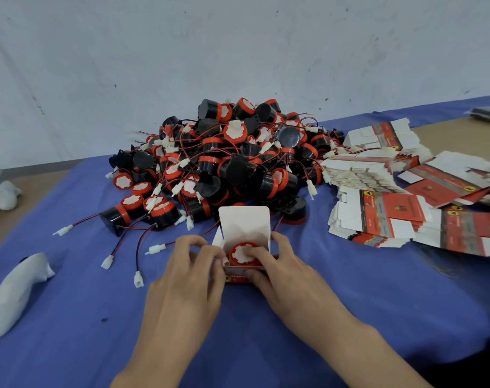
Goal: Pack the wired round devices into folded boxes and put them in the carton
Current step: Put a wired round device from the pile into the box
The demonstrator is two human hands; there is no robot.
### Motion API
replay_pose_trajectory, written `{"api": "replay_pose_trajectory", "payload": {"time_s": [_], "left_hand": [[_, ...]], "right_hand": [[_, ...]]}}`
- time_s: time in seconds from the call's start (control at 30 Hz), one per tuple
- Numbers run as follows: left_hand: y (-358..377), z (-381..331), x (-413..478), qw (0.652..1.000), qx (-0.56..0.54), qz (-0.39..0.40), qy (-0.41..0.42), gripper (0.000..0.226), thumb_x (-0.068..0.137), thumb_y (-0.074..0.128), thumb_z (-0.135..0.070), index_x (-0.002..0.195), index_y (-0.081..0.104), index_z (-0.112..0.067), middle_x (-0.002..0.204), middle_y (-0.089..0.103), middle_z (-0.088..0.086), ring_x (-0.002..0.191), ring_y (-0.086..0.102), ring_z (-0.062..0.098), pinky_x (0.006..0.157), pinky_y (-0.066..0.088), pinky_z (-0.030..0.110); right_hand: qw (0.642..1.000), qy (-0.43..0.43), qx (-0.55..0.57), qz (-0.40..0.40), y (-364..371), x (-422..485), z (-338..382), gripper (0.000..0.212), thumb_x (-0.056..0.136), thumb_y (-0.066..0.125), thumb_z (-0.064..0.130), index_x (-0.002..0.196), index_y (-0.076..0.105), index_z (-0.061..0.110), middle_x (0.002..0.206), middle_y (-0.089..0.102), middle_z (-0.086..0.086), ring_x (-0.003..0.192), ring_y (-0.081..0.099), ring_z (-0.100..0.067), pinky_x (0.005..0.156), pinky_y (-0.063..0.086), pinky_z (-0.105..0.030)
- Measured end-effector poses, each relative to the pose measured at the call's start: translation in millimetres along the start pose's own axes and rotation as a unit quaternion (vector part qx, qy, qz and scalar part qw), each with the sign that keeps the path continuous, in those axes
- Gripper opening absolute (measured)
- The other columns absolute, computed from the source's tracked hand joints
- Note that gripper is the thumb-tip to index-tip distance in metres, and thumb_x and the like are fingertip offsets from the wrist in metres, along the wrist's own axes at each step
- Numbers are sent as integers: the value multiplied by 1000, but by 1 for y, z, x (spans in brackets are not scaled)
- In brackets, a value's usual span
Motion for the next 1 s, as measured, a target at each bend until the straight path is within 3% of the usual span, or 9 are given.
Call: {"api": "replay_pose_trajectory", "payload": {"time_s": [0.13, 0.3, 0.53, 0.77, 1.0], "left_hand": [[15, 5, -7, 997, 22, 69, 4, 26, 96, 43, -39, 107, 65, -30, 109, 54, -8, 68, 57, 9, 32, 39, 25], [20, 4, -9, 996, 25, 79, 12, 22, 97, 45, -42, 109, 62, -34, 107, 56, -10, 67, 58, 8, 37, 33, 19], [25, 9, -6, 996, 32, 80, -19, 21, 102, 38, -50, 101, 57, -42, 74, 55, -13, 63, 55, 8, 43, 48, 33], [30, 12, -9, 994, 2, 106, -33, 21, 92, 44, -59, 101, 55, -45, 88, 60, -22, 73, 59, 2, 51, 51, 30], [34, 15, -6, 988, 20, 140, -57, 32, 89, 31, -68, 99, 50, -45, 76, 59, -18, 72, 59, 4, 52, 46, 24]], "right_hand": [[1000, -5, 5, 7, 0, 0, -1, 44, 107, 35, 49, 149, 31, 38, 154, 11, 8, 112, 58, -16, 82, 55, -31], [1000, -12, 11, 6, 0, 0, -1, 42, 106, 35, 49, 147, 32, 38, 154, 12, 9, 111, 57, -14, 81, 54, -29], [1000, -11, 7, 8, -1, 0, -1, 43, 106, 35, 49, 148, 33, 38, 154, 13, 8, 108, 59, -14, 81, 55, -29], [1000, -12, 6, 15, 0, 0, -2, 44, 105, 34, 52, 148, 32, 41, 155, 13, 8, 109, 59, -14, 82, 56, -32], [1000, -17, 11, 8, 0, 1, -2, 46, 105, 34, 51, 149, 31, 41, 156, 11, 9, 112, 59, -13, 84, 55, -32]]}}
Point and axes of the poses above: each hand's wrist, its own x-axis towards the middle knuckle, its own y-axis out of the palm, z = x × y, the point moved 10 cm from there along x, towards the middle knuckle
